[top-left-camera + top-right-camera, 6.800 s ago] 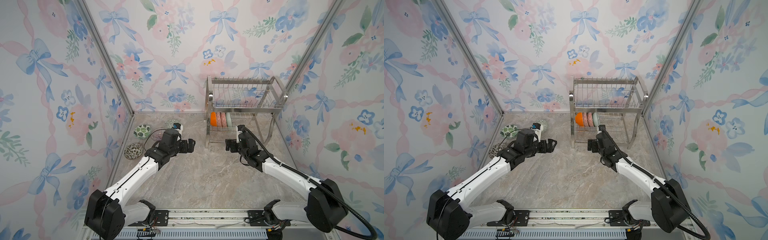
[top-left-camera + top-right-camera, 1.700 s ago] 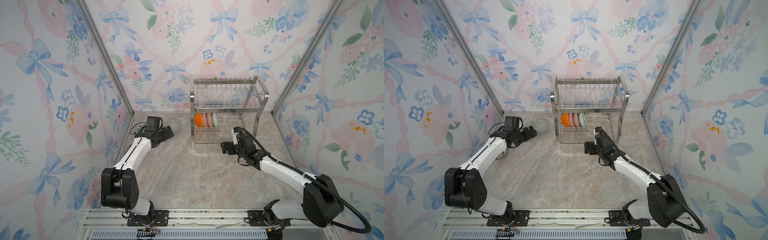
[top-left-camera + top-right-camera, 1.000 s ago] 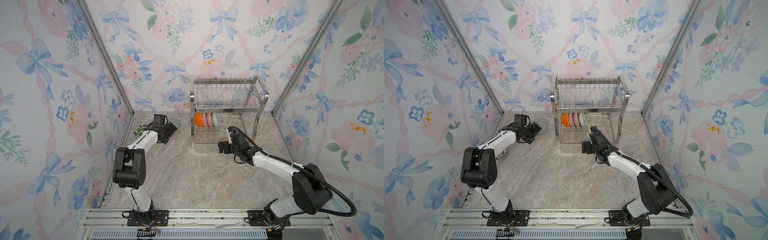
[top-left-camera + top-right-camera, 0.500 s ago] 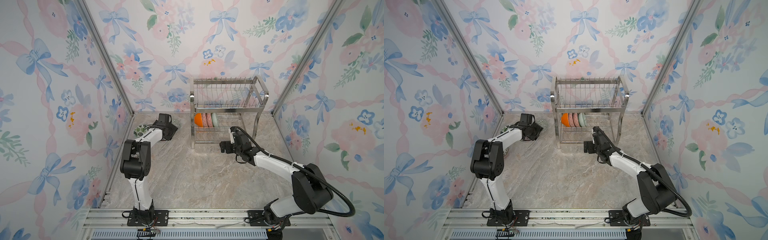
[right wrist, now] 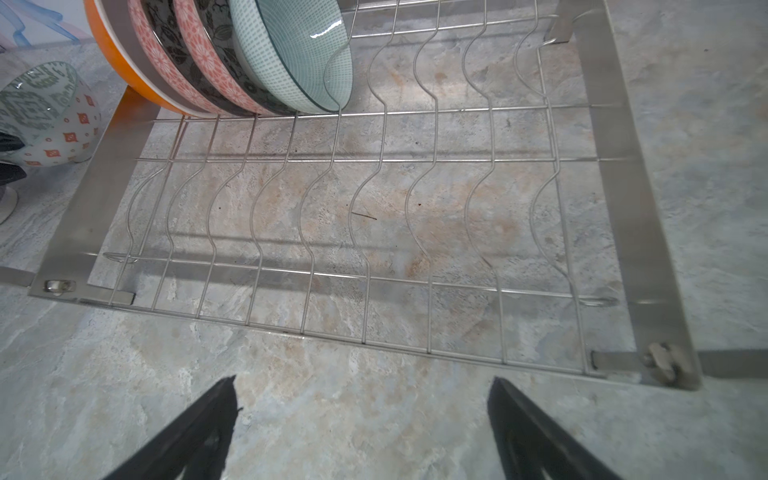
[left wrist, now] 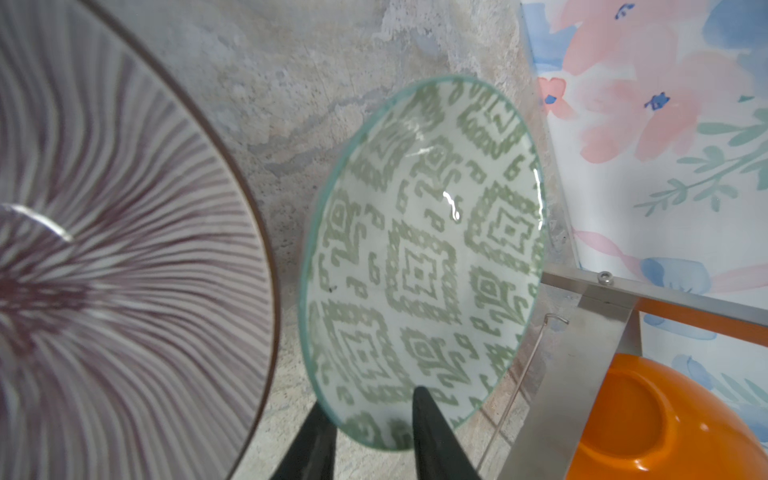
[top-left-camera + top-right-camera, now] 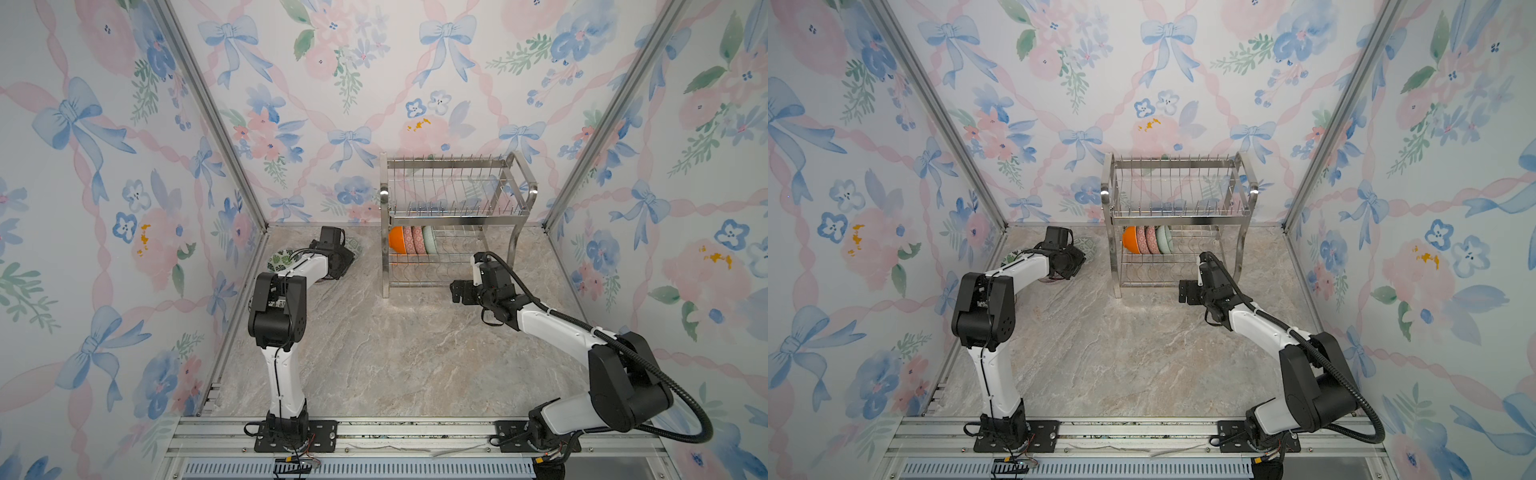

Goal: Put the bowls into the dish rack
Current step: 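Move the left gripper to the green-pattern bowl while the right gripper pulls back, then grasp the green-pattern bowl rim with the left gripper and drag it toward the right gripper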

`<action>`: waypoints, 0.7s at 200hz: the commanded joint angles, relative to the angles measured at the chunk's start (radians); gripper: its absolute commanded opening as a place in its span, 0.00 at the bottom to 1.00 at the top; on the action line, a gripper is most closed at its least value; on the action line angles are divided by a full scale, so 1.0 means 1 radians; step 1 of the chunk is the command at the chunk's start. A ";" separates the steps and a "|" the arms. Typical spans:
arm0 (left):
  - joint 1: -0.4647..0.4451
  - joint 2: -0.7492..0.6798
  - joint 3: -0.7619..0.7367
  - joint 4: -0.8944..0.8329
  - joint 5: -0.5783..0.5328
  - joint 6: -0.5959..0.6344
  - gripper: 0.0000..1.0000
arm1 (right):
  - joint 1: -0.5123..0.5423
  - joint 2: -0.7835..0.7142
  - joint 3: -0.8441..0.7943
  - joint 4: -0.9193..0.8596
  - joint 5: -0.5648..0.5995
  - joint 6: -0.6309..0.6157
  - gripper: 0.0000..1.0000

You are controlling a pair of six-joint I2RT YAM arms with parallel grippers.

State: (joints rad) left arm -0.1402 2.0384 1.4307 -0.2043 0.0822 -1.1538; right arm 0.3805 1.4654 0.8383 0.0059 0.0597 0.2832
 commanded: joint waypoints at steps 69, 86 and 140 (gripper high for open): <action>-0.006 0.007 0.013 -0.004 0.010 0.104 0.00 | -0.010 -0.024 -0.023 0.019 -0.020 0.002 0.96; -0.007 -0.020 0.000 -0.004 0.008 0.135 0.00 | -0.010 -0.032 -0.024 0.014 -0.024 0.005 0.97; -0.004 -0.185 -0.109 -0.005 0.040 0.263 0.00 | 0.002 -0.066 -0.019 -0.007 -0.024 0.007 0.96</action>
State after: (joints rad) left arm -0.1444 1.9732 1.3605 -0.2184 0.0891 -0.9901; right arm 0.3805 1.4391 0.8280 0.0151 0.0437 0.2844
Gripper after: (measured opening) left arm 0.048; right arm 0.965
